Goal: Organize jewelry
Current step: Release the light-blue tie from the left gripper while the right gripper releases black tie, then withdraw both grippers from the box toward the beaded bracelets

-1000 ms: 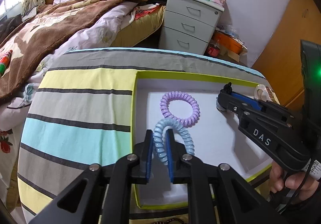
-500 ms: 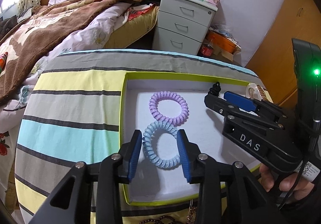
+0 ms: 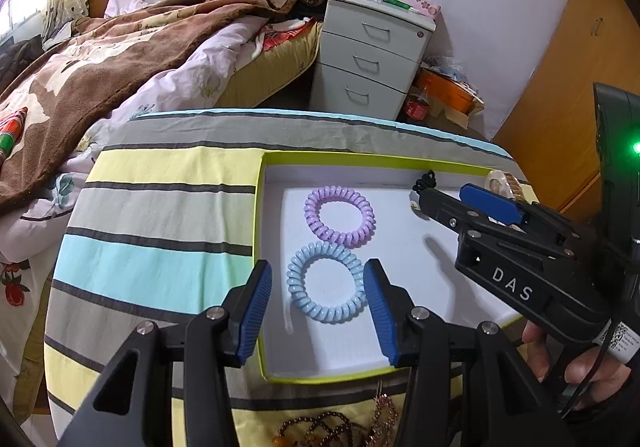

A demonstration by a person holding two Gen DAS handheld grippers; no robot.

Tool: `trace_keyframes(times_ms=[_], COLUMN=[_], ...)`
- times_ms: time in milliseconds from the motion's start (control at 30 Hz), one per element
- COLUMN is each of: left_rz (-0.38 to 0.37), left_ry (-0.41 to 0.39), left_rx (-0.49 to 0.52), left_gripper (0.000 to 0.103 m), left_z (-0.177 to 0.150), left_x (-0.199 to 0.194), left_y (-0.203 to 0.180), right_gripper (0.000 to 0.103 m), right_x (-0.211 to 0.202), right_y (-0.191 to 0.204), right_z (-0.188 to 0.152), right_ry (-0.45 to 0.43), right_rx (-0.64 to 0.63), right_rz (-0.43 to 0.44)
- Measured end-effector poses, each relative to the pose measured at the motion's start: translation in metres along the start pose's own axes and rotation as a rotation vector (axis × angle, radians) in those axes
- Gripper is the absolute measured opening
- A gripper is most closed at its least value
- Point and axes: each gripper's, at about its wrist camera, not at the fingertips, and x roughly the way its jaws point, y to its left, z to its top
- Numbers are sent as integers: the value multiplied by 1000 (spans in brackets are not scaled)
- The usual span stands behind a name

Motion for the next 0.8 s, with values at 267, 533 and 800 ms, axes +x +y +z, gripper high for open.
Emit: trace_keyframes(times_ms=[267, 533, 800], left_rz=[5, 7, -21], left_ry=[-22, -35, -53], left_rx=[8, -2, -7], left_gripper=[52, 52, 52], left_z=[-5, -14, -32], left_x=[-18, -34, -51], left_y=[-4, -3, 2], right_gripper=[48, 48, 48], right_x=[-21, -40, -66], right_y=[2, 6, 2], right_z=[-4, -15, -46], right_ry=[-26, -45, -62], right_rx=[8, 4, 11], right_rz=[0, 4, 16])
